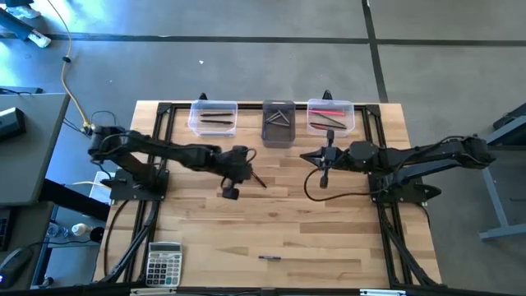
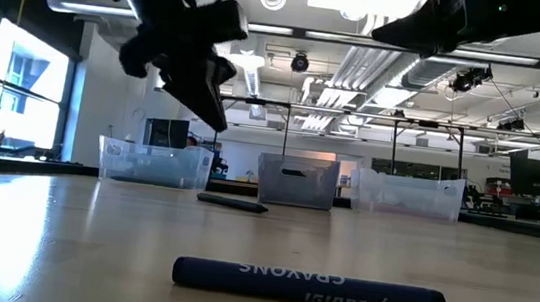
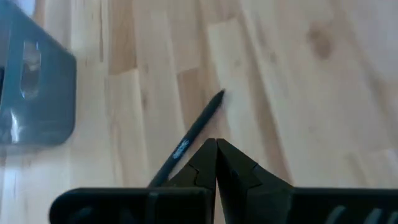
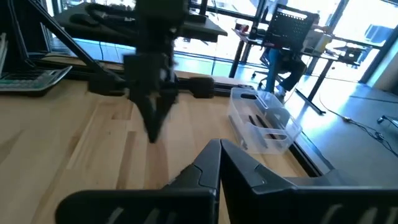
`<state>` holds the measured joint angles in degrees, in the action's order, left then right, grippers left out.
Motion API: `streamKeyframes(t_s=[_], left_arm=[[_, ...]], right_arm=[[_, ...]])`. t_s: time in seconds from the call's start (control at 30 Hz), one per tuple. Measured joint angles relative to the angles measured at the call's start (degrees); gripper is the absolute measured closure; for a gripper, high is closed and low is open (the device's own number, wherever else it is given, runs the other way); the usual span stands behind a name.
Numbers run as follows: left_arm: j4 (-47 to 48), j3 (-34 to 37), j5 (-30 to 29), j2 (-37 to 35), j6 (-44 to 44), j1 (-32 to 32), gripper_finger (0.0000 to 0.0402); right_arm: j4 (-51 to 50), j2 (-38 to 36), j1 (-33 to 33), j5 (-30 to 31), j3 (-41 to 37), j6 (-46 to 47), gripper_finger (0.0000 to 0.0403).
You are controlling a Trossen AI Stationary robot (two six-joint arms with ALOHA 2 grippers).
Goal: Sort crayons/erasers/pens/pencils in bins
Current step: Put the black pen into the left transparent bin
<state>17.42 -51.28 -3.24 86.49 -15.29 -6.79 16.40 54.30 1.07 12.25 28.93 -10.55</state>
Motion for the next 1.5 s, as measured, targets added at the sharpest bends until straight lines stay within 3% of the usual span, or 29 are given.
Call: streamKeyframes(t_s=[0.3, 0.67, 0.83, 1.13, 1.5], left_arm=[[5.6, -8.1, 1.3, 10.9, -3.8, -4.3, 0.0388], [7.6, -14.7, 2.4, 20.6, -7.7, -5.1, 0.0289], [9.7, -16.8, 2.5, 23.5, -9.1, -5.4, 0.0265], [12.2, -17.4, 2.6, 25.3, -11.1, -6.0, 0.0288], [18.9, -17.5, 3.7, 25.1, -8.8, -5.0, 0.0366]], right_arm=[[0.1, 0.0, 0.3, 0.2, 0.0, -0.4, 0.0403], [-0.6, 0.0, 0.3, 0.2, 0.0, -0.4, 0.0403], [-0.8, 0.0, 0.4, 0.1, 0.0, -0.4, 0.0403], [-0.9, 0.0, 0.4, 0.1, 0.0, -0.4, 0.0403], [-0.9, 0.0, 0.4, 0.0, 0.0, -0.4, 0.0403]])
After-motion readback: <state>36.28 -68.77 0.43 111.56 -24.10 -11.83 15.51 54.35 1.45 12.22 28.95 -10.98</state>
